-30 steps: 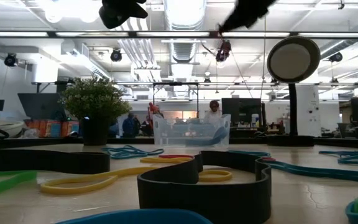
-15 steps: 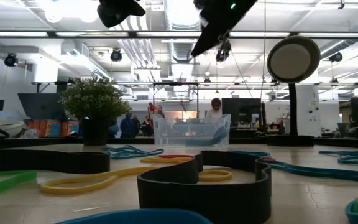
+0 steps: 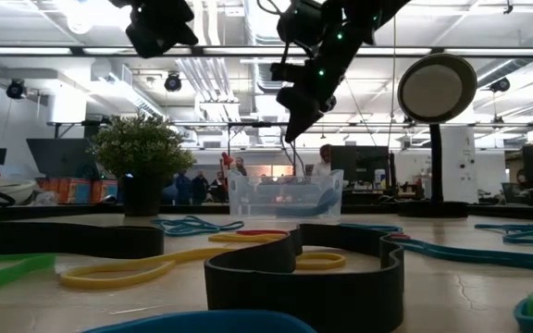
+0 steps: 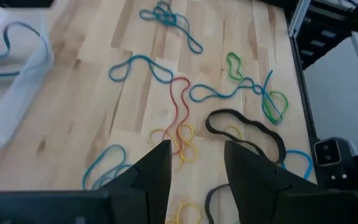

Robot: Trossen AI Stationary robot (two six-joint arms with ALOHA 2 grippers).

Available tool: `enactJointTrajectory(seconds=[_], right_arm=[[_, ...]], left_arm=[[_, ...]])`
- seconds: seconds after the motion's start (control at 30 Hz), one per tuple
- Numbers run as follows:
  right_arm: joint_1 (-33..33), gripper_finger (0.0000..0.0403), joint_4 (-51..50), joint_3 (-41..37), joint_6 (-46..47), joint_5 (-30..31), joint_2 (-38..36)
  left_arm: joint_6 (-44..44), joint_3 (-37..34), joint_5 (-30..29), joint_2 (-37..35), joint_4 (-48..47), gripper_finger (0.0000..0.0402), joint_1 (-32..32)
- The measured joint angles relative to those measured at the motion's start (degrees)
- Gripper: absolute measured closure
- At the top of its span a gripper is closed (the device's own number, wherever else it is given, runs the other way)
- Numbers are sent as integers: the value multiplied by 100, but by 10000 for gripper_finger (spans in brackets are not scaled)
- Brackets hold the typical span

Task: Pick and place rubber bands into bin
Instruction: Put the red rubberband into the transparent bin, then put the blue rubberband into the transparent bin

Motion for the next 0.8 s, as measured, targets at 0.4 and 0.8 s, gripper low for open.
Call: enactJointTrajectory(seconds=[0.4,0.8], right_arm=[[-89,393,17,-2,-26,-459,30],[-98,328,16,11,-39,-643,32]], left_arm=[[-107,-203,-26,44,207,269,-39],[-101,-203,-28,44,181,269,-39]])
